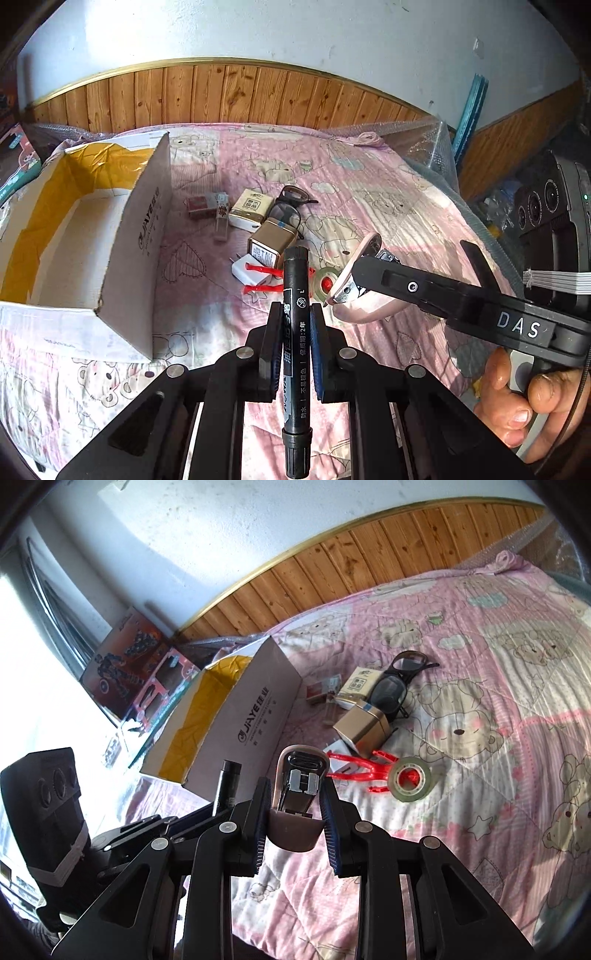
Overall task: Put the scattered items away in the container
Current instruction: 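Carry the black marker and pink stapler over the white box with both tools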
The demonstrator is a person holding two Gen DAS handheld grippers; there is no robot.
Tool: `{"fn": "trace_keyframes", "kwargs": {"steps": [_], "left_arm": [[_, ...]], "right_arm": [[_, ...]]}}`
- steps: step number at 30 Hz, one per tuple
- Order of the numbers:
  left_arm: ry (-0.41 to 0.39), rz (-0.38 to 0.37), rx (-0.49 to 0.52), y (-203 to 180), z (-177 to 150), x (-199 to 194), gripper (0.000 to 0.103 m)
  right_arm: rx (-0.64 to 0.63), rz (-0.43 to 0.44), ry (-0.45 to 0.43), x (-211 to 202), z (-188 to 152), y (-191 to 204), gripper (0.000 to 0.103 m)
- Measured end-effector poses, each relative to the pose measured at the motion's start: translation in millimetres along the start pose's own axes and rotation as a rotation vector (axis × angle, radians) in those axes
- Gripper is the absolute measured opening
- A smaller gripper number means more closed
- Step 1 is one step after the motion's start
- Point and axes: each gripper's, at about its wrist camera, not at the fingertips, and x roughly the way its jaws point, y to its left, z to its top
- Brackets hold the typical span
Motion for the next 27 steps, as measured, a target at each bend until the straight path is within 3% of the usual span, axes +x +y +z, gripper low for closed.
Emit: {"fn": "trace_keyframes", "kwargs": {"steps": [14,27], "left_arm": [[-0.122,-0.016,-0.093,58,13,-57,0.014],[-0.186,0.003,-0.199,121,18,-83,0.014]], "right_arm": [[-0.112,0.005,0.011,17,9,75,0.028],[-0.206,0.033,0.057,53,21,131,0.028]]}}
